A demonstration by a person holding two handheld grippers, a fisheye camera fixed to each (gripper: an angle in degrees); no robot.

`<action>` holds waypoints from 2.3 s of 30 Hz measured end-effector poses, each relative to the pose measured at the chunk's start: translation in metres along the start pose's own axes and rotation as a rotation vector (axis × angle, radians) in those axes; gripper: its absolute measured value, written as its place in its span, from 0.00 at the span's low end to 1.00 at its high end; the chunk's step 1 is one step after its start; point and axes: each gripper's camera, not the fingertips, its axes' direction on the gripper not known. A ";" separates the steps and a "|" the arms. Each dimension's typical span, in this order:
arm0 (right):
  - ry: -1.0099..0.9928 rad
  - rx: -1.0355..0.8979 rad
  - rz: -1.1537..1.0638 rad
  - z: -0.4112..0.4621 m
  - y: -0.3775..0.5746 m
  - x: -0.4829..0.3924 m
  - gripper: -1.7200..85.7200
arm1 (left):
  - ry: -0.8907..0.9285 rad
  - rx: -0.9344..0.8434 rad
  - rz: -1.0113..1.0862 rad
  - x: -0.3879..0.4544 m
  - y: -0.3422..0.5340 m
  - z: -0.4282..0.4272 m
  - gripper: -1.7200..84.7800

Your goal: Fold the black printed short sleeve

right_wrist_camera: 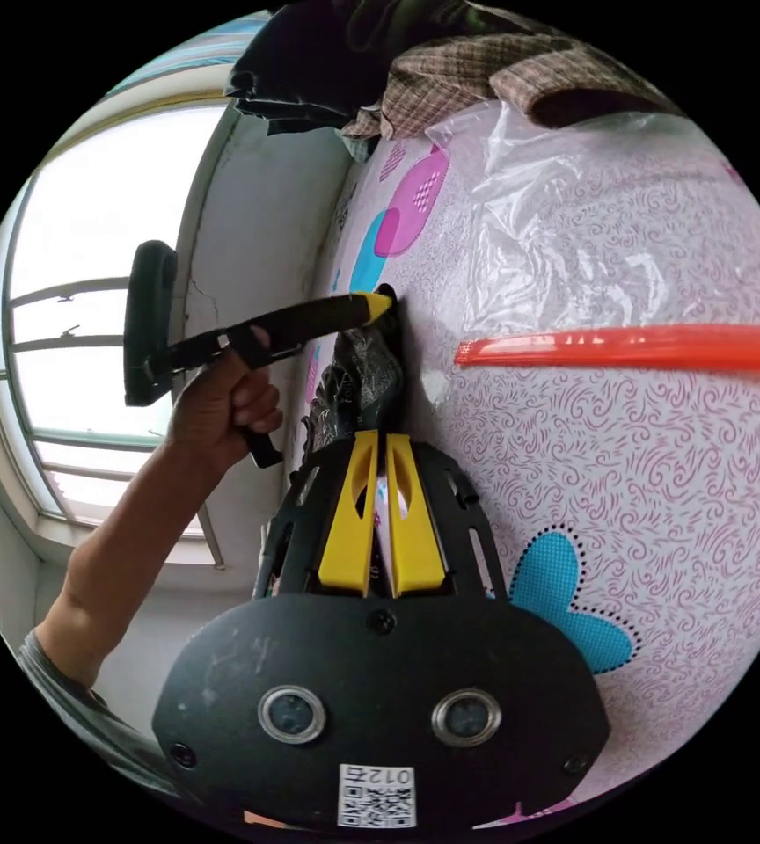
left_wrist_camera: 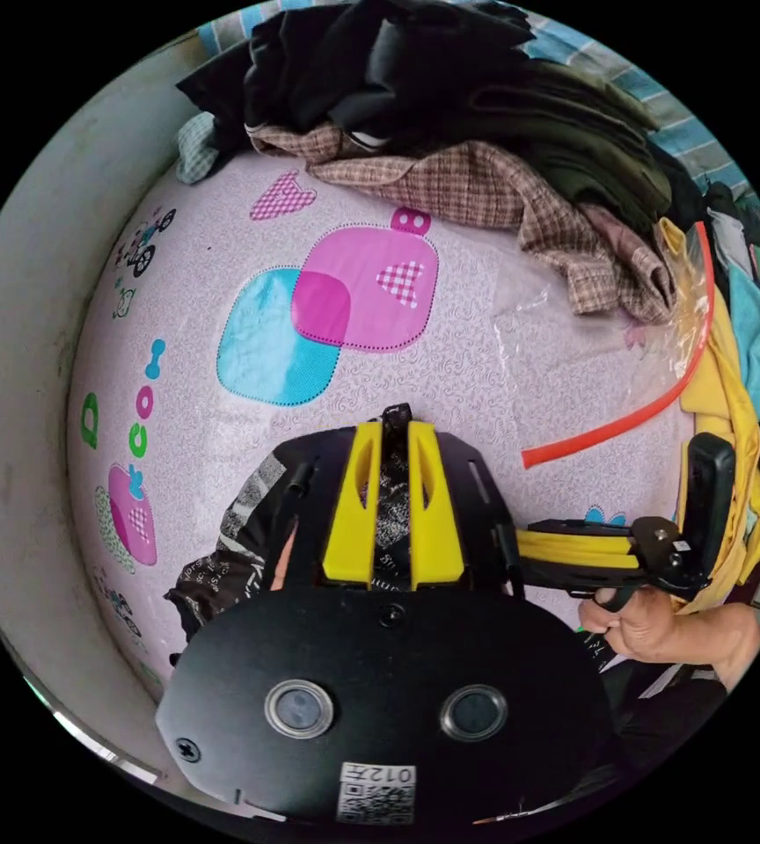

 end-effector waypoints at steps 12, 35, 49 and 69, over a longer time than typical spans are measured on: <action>0.091 0.063 -0.494 0.010 0.042 -0.140 0.02 | 0.281 0.364 -0.177 -0.142 0.114 -0.099 0.02; 0.181 -0.421 -1.052 0.285 0.280 -0.257 0.08 | 0.510 0.607 -1.222 -0.336 0.489 -0.006 0.03; 0.407 -0.354 -1.331 0.330 0.340 -0.285 0.10 | 0.495 0.355 -0.897 -0.368 0.431 -0.028 0.05; 0.374 -0.251 -1.386 0.335 0.382 -0.310 0.01 | 0.677 0.655 -0.881 -0.408 0.475 -0.050 0.02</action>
